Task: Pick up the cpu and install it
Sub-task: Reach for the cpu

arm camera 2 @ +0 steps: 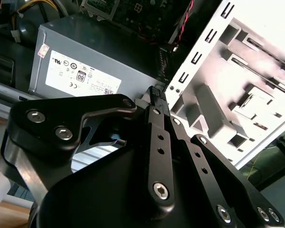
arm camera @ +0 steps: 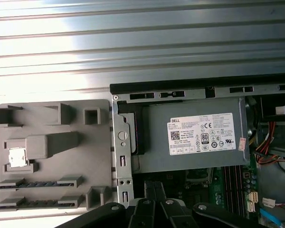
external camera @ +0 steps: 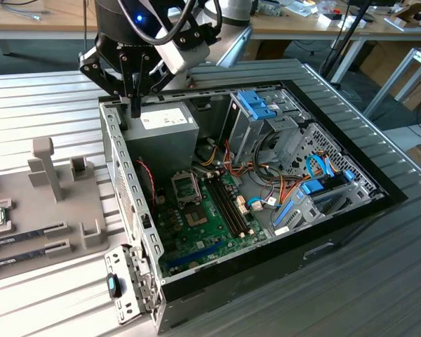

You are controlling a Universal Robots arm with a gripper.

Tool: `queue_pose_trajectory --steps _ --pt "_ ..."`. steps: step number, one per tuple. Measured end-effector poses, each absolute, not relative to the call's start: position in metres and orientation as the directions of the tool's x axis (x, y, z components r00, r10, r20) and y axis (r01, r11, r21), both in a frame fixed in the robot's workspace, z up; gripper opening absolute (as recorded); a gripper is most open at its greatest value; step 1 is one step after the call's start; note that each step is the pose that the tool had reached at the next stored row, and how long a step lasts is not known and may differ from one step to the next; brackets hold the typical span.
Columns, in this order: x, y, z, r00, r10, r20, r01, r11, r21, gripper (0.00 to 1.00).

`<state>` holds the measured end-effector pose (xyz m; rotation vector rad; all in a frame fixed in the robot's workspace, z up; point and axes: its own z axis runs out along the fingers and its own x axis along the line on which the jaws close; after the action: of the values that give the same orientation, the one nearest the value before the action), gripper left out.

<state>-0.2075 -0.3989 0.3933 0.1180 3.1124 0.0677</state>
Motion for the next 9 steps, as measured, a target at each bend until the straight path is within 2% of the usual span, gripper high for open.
queue_pose_trajectory --steps 9 --pt "-0.2145 -0.3989 0.3933 -0.997 0.076 -0.024 0.075 0.996 0.044 0.11"
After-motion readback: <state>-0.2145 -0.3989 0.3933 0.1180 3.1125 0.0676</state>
